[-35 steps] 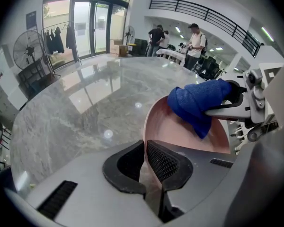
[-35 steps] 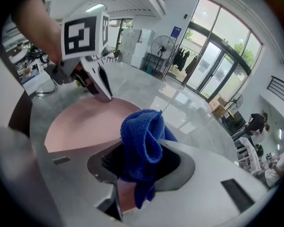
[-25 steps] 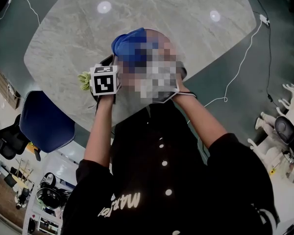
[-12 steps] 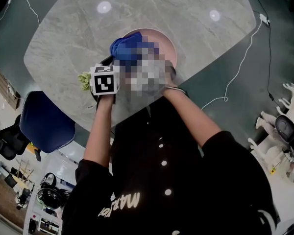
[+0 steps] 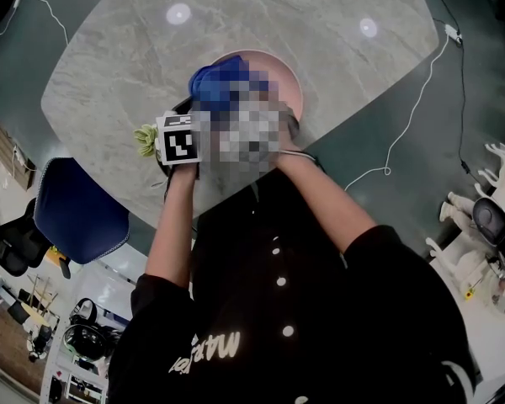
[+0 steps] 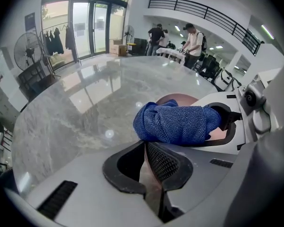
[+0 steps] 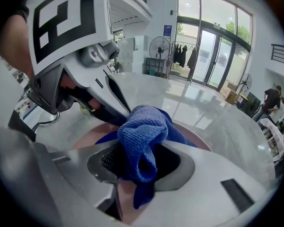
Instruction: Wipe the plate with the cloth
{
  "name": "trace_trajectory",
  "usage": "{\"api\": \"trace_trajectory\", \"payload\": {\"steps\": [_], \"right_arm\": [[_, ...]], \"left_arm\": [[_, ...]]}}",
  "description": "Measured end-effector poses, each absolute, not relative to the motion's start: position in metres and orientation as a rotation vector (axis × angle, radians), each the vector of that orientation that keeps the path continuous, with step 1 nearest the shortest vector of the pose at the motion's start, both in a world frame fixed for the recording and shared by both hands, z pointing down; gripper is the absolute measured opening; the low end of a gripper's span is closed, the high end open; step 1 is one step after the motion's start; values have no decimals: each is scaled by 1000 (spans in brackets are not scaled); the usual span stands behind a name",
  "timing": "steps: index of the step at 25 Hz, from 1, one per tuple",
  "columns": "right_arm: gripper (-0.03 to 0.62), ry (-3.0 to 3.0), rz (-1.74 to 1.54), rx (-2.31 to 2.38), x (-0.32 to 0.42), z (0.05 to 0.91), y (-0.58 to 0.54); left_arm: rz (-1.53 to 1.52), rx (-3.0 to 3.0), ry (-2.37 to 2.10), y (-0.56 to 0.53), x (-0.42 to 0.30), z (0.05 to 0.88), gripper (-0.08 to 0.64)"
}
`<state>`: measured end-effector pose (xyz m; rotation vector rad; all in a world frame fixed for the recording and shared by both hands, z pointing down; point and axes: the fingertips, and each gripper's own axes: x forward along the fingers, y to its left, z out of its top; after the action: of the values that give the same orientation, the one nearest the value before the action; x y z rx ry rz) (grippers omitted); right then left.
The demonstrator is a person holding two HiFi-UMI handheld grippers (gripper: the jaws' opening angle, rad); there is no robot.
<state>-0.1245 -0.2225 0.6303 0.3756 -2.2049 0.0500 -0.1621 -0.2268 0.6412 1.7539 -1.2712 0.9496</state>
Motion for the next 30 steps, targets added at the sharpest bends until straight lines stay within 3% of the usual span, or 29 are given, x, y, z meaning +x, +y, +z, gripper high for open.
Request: {"api": "trace_trajectory", "payload": {"steps": [30], "right_arm": [[149,-2038,-78,267,-46,638,-211]], "left_arm": [[920,1746,-1272,-226,-163,642,37]]}}
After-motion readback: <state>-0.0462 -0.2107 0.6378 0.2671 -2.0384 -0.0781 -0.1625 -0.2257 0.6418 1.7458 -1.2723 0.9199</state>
